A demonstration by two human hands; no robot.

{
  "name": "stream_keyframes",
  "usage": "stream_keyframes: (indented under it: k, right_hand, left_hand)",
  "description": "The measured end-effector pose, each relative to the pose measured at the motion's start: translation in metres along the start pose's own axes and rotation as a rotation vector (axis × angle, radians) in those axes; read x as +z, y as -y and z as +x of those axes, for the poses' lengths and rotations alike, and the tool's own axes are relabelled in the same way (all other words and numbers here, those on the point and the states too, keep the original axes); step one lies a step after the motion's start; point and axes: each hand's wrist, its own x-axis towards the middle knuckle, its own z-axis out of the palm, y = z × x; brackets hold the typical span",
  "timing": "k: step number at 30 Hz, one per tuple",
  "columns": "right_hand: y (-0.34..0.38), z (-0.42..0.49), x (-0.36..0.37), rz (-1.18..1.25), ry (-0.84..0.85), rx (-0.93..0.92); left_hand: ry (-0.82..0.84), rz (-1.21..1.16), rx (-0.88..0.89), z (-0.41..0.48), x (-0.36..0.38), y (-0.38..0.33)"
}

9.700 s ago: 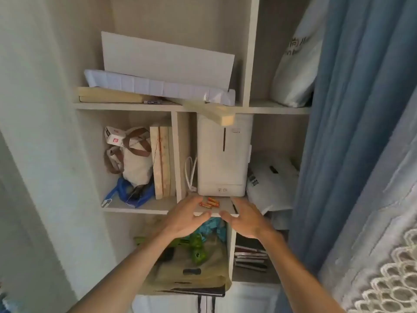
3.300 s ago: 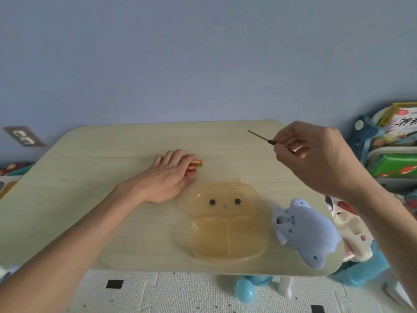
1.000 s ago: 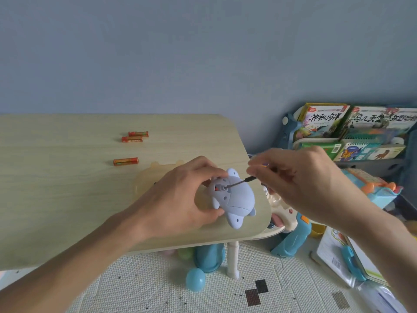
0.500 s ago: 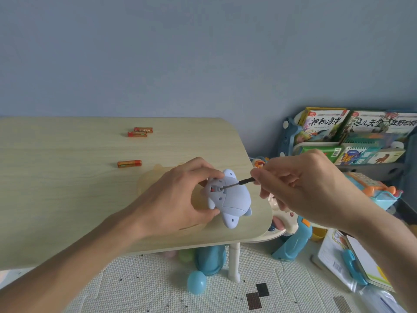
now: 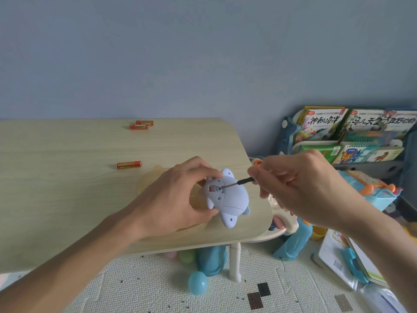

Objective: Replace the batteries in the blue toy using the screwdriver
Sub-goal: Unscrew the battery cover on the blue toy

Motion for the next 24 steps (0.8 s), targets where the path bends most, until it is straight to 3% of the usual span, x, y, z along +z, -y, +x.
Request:
stream_keyframes:
  k: [8, 17, 24]
  right_hand:
    - [-0.0011, 0.0002, -0.0041, 0.199, 0.063, 0.048]
    - [-0.0009, 0.0005, 0.0006, -0.039, 0.002, -0.032]
    - [-0.003, -0.0017, -0.0029, 0.129, 0.09, -0.01]
  left_hand:
    - [-0.003, -0.015, -0.002, 0.0013, 0.0005, 0.002]
    - [-0.004, 0.029, 0.008, 0.0006, -0.0009, 0.0024]
    - [-0.001, 0.035, 0.008, 0.0017, -0.0011, 0.0025]
